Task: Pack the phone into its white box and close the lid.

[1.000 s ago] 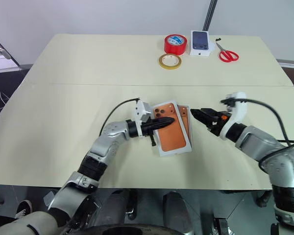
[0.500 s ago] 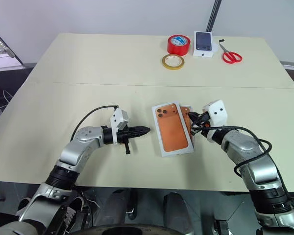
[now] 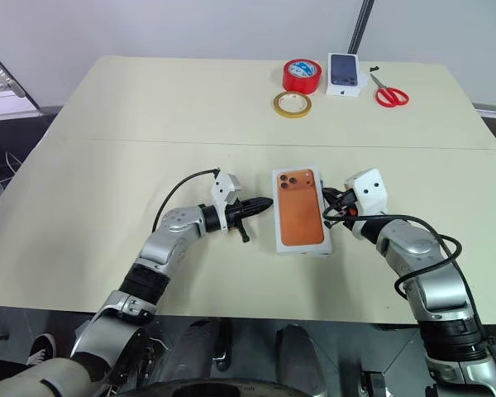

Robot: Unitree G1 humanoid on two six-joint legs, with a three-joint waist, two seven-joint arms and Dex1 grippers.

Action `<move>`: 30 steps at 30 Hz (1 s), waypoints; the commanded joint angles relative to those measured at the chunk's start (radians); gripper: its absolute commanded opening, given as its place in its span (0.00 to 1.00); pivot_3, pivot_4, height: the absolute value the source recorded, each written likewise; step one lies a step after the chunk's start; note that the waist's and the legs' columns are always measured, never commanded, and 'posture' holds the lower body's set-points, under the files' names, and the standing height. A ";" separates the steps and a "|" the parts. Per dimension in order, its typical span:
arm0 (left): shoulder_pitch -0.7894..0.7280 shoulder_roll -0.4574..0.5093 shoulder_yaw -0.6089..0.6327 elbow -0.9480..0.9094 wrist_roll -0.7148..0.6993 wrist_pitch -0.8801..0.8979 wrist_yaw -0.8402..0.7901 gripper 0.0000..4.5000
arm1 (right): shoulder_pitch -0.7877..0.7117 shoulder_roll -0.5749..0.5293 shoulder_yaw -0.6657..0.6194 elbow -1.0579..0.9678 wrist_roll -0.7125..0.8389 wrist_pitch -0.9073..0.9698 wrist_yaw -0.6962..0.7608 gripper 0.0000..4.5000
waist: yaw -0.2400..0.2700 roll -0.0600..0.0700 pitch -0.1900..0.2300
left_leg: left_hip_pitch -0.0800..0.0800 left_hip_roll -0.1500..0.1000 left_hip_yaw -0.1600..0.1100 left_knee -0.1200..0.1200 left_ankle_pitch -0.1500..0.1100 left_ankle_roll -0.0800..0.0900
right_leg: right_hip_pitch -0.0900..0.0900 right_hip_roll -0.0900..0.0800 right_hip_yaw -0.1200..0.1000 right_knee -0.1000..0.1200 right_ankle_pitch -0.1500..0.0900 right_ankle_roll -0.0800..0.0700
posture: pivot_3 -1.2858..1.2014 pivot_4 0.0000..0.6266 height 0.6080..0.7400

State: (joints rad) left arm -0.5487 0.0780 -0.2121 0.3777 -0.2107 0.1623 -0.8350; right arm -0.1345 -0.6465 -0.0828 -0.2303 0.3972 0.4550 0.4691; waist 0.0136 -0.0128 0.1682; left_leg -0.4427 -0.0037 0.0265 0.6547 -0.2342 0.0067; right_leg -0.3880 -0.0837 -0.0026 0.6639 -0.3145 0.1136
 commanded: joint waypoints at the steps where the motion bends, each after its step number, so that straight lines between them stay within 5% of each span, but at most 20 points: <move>1: -0.029 -0.035 -0.022 -0.005 0.011 -0.041 -0.005 0.00 | 0.001 0.021 -0.002 -0.019 -0.018 -0.013 0.008 0.01 | -0.001 0.000 0.000 | 0.000 0.000 0.000 0.000 0.000 0.000 | 0.000 0.000 0.000 0.000 0.000 0.000 | 0.52 0.24 0.91; 30: -0.039 -0.038 -0.008 0.028 0.032 -0.037 0.014 0.00 | 0.043 0.023 -0.005 0.017 -0.160 -0.036 0.044 0.01 | 0.000 0.000 0.000 | 0.000 0.000 0.000 0.001 0.000 0.000 | 0.000 0.000 0.000 0.001 0.000 0.000 | 0.52 0.24 0.91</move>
State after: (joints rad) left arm -0.5664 0.0480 -0.2133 0.4297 -0.1821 0.1297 -0.8196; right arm -0.0843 -0.6177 -0.0838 -0.2063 0.2493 0.4445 0.5084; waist 0.0136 -0.0127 0.1681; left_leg -0.4426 -0.0037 0.0265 0.6555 -0.2341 0.0066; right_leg -0.3878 -0.0836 -0.0026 0.6644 -0.3145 0.1136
